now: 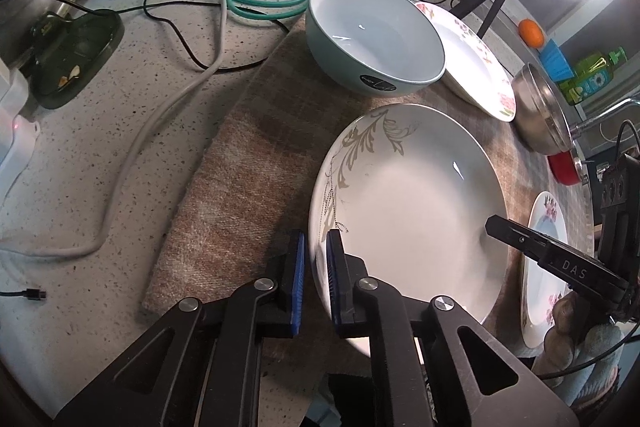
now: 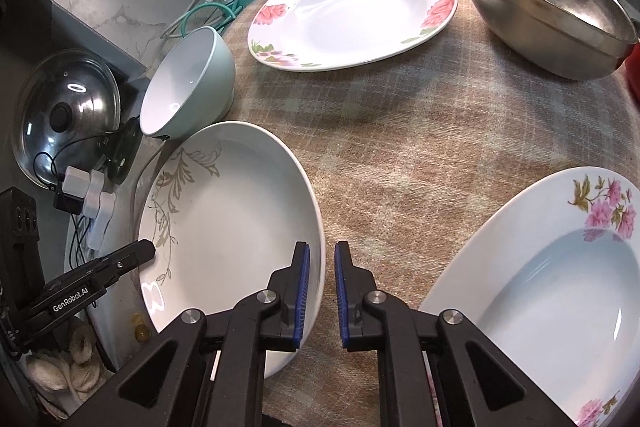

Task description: Organize plates and bowls

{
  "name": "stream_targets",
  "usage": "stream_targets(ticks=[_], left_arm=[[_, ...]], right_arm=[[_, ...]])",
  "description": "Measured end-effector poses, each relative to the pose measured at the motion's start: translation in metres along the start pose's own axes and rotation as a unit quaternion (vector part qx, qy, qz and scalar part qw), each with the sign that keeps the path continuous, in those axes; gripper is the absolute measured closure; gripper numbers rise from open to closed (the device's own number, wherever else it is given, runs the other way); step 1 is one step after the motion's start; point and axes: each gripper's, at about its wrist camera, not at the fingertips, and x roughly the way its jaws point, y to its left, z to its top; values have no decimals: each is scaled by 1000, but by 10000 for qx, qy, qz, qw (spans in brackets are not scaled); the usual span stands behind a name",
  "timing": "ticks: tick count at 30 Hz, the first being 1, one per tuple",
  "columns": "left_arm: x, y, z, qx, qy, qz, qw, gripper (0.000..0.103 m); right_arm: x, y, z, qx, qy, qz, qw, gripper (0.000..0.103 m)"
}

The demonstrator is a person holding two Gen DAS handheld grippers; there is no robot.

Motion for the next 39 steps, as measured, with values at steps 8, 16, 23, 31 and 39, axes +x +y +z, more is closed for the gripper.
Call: stream_targets(ticks=[8,16,23,31,39], left_arm=[[-1,-2,0,65,-61,78,9999,96],[-2,-5,-1,51,-53,67,10000,96],[-8,-10,0,98,-104,30,9999,96],[-15,-22,2,197,-167,-67,9996,96],[-19,-41,3,383,-204,-153,9989,96]], right_arm=[[2,3,-1,-49,-7,-21,10000,97],[-1,5,-3,-123,-46,-87,9999,97],[-8,2,-6,-76,-86,-74,9999,97],[-25,-7,-8,55,-208,-26,9998,97],[-43,-20,-13,217,-344,-30,9992,97]])
